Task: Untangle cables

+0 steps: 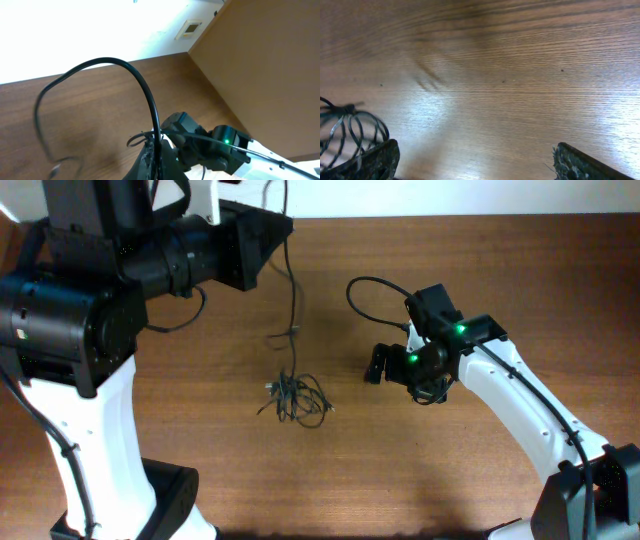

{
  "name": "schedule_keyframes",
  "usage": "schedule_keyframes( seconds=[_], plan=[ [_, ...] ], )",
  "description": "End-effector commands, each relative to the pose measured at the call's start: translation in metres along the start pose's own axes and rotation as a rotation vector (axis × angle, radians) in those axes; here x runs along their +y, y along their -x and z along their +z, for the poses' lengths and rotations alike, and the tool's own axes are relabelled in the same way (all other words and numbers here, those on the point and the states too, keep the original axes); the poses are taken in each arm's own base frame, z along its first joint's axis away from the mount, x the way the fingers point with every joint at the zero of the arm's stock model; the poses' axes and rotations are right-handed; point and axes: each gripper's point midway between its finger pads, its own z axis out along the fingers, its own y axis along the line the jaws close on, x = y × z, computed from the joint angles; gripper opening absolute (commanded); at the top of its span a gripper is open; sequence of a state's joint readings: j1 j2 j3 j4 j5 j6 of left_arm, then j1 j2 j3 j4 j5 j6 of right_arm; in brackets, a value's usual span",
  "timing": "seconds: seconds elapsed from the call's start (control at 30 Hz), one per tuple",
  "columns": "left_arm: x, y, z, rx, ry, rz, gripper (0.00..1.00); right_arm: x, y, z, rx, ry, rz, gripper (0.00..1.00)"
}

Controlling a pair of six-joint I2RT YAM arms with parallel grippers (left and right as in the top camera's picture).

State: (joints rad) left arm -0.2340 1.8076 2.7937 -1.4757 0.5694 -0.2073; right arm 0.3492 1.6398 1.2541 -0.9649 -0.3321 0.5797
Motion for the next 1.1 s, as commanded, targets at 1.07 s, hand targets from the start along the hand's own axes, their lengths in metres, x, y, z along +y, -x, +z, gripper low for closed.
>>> schedule_keyframes(
  seconds=[1.07],
  plan=[
    [-0.001,0.002,0.044,0.062,-0.134,-0.152,0.00,0.039,0.036,-0.004,-0.139,0.170,-0.144,0.99]
  ],
)
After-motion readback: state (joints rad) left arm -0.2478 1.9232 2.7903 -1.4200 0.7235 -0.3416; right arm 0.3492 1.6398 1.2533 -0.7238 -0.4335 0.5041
